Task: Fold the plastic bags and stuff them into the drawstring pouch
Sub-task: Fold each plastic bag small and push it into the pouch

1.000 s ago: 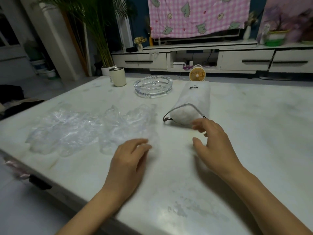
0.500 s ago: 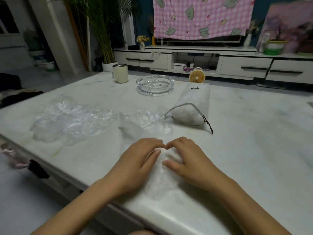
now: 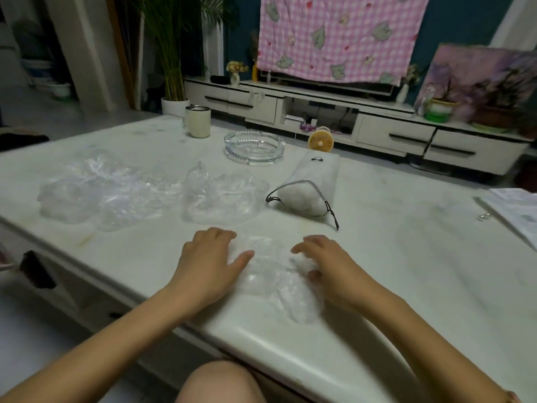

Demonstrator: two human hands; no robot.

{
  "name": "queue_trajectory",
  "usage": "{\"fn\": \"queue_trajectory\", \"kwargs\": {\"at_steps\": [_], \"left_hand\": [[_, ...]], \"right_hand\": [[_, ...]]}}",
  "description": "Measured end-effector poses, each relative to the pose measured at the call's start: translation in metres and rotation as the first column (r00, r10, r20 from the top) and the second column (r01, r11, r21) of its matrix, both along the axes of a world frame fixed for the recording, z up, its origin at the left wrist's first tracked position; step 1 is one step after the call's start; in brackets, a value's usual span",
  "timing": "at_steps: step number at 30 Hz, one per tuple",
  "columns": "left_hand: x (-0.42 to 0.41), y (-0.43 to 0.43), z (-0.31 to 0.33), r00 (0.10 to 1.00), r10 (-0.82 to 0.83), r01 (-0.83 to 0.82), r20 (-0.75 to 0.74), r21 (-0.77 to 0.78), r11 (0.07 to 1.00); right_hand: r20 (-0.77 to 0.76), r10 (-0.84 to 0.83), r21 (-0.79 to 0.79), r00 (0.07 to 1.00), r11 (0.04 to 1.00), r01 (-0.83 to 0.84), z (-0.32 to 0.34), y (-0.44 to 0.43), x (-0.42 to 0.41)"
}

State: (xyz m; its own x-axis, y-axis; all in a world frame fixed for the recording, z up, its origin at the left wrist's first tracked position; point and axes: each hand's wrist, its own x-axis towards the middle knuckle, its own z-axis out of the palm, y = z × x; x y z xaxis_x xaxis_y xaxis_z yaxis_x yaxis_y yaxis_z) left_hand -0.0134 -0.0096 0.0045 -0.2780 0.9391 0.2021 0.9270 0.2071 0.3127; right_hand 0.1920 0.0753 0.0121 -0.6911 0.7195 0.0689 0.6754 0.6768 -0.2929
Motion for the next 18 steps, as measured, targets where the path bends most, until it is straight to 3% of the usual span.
{"fn": "queue_trajectory", "kwargs": {"at_steps": [3,6,7,9,11,14,16,18], "left_hand": [[0.018,-0.002,-0.014,1.000,0.018,-0.017,0.021,-0.022,1.000],[0.029,-0.006,-0.017,0.989,-0.102,0.081,0.108,0.184,0.980],[0.030,-0.007,-0.017,0.979,-0.178,0.148,0.103,0.250,0.957],[0.034,-0.009,-0.016,0.957,-0.279,0.244,0.083,0.296,0.924],[0.037,-0.012,-0.016,0.939,-0.310,0.281,0.147,0.188,0.941],[0.029,-0.015,-0.023,0.903,-0.416,0.416,0.111,0.028,0.909],[0.021,-0.017,-0.028,0.882,-0.455,0.460,0.122,-0.017,0.888],[0.013,-0.018,-0.032,0.879,-0.464,0.463,0.113,0.035,0.886]], "right_hand": [[-0.175,-0.258,-0.012,0.950,0.966,0.260,-0.007,-0.012,0.026],[-0.231,-0.504,-0.267,0.832,0.855,0.444,-0.010,-0.030,0.038],[-0.226,-0.510,-0.225,0.830,0.857,0.465,-0.011,-0.038,0.038],[-0.344,-0.402,0.096,0.848,0.884,0.458,-0.009,-0.056,0.033],[-0.346,-0.216,0.308,0.913,0.893,0.328,-0.004,-0.069,0.023],[-0.103,-0.141,0.199,0.985,0.967,0.159,-0.007,-0.073,0.010],[-0.120,-0.095,0.195,0.988,0.974,0.117,-0.017,-0.067,0.013],[-0.148,-0.058,0.226,0.987,0.970,0.091,-0.023,-0.063,0.021]]}}
